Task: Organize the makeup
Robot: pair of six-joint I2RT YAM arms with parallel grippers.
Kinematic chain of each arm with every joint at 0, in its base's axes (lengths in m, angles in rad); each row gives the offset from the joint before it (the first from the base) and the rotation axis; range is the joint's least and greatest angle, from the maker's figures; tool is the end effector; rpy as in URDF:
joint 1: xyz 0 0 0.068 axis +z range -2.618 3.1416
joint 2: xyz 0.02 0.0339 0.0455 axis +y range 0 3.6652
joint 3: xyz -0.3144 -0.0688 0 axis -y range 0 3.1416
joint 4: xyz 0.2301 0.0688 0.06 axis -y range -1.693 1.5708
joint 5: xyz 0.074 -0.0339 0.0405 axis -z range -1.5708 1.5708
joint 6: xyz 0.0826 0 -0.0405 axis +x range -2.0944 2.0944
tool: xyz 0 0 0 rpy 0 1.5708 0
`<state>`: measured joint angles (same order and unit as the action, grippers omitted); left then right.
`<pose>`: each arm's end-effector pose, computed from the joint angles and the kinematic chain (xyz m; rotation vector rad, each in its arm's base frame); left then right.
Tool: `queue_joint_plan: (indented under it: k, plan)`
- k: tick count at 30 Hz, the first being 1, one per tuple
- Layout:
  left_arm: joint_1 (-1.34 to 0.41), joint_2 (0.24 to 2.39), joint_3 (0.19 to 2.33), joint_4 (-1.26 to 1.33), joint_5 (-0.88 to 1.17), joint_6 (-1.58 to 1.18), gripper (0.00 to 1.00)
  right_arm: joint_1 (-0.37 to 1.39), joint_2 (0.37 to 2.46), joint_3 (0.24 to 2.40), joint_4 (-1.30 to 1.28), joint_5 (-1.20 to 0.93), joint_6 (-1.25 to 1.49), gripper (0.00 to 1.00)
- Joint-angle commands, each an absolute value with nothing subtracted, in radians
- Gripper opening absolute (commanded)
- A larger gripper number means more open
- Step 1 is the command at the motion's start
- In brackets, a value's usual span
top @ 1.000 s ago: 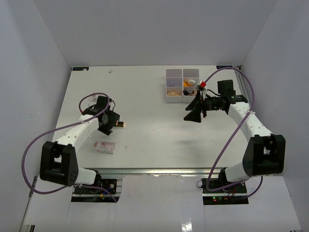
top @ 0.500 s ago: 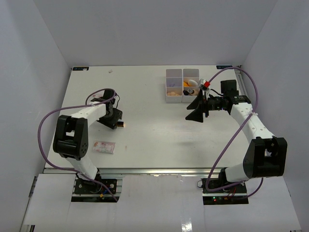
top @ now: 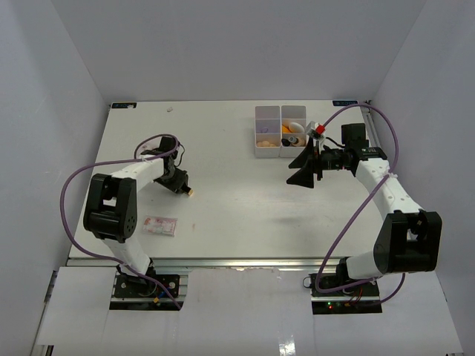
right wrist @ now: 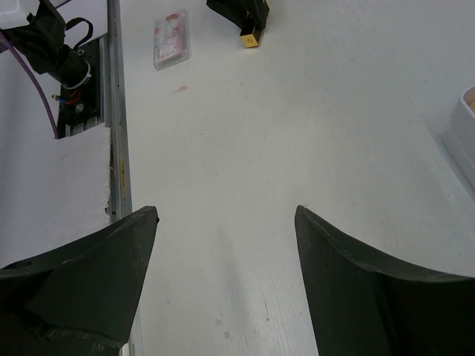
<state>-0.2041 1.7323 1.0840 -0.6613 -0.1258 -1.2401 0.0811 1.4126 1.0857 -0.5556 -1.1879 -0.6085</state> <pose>0.3257 -0.0568 0.1820 -1.4371 2.4739 -0.1132 0.2672 0.0986 0.3259 -1.1129 1.6903 1.0986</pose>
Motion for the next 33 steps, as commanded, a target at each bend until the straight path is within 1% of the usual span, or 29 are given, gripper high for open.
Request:
queue_joint_plan:
  k: [1,4,5,8,10,11,13,15,20,21,23,28,31,33]
  plan:
    - [-0.21,1.607,1.081,-0.563,-0.012,-1.09,0.12,0.075,1.365,1.074,-0.569,-1.204,-0.601,0.81]
    - [-0.252,1.539,1.077,-0.451,0.114,-0.921,0.01,0.075,1.354,1.07,-0.569,-1.185,-0.587,0.81]
    - [-0.275,1.514,1.068,-0.398,0.165,-0.86,0.0,0.075,1.352,1.068,-0.568,-1.18,-0.578,0.81]
    - [-0.365,1.451,1.01,-0.188,0.326,-0.684,0.0,0.077,1.357,1.064,-0.568,-1.19,-0.535,0.82]
    - [-0.432,1.435,0.953,-0.045,0.504,-0.624,0.0,0.078,1.367,1.064,-0.569,-1.211,-0.511,0.84]
    - [-0.453,1.434,0.936,0.073,0.567,-0.594,0.0,0.078,1.375,1.066,-0.569,-1.218,-0.491,0.85]
    - [-0.513,1.444,0.905,0.22,0.709,-0.569,0.0,0.077,1.387,1.079,-0.568,-1.245,-0.467,0.86]
    - [-0.566,1.461,0.9,0.31,0.774,-0.536,0.0,0.079,1.393,1.104,-0.565,-1.248,-0.428,0.88]
    - [-0.688,1.505,0.918,0.426,0.795,-0.446,0.0,0.08,1.408,1.154,-0.527,-1.221,-0.252,0.94]
    - [-0.699,1.511,0.924,0.439,0.796,-0.435,0.0,0.08,1.409,1.156,-0.517,-1.217,-0.228,0.97]
    - [-0.723,1.528,0.94,0.464,0.788,-0.416,0.0,0.08,1.414,1.146,-0.5,-1.232,-0.198,0.9]
    - [-0.755,1.571,0.974,0.514,0.775,-0.408,0.0,0.08,1.414,1.116,-0.464,-1.282,-0.187,0.9]
    - [-0.765,1.593,0.983,0.546,0.787,-0.422,0.0,0.08,1.411,1.109,-0.481,-1.361,-0.259,0.9]
    - [-0.769,1.606,0.984,0.572,0.809,-0.434,0.0,0.08,1.405,1.102,-0.533,-1.426,-0.377,0.9]
